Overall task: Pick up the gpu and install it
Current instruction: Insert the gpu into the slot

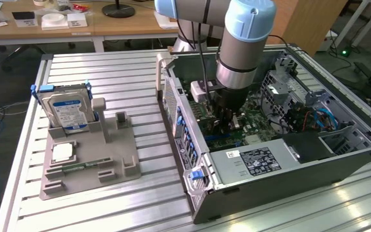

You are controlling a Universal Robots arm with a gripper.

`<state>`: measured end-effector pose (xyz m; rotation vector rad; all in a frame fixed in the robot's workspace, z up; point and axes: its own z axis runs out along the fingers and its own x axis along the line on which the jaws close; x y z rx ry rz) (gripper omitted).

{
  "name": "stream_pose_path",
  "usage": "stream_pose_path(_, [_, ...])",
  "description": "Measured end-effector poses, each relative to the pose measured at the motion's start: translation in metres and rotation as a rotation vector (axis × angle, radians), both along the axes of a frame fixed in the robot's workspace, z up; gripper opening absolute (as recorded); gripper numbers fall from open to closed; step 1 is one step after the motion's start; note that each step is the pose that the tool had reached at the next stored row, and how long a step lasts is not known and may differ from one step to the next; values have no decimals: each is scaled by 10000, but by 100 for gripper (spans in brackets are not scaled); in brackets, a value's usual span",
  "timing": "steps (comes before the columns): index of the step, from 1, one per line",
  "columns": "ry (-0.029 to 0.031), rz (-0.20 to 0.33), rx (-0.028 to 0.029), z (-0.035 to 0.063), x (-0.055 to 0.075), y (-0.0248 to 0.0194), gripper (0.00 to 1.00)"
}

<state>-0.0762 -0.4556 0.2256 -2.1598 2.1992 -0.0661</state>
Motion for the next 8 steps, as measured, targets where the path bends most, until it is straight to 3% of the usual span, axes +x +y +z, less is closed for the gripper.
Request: stream_pose_path(8, [4,2,-3,-20,0,-1,28])
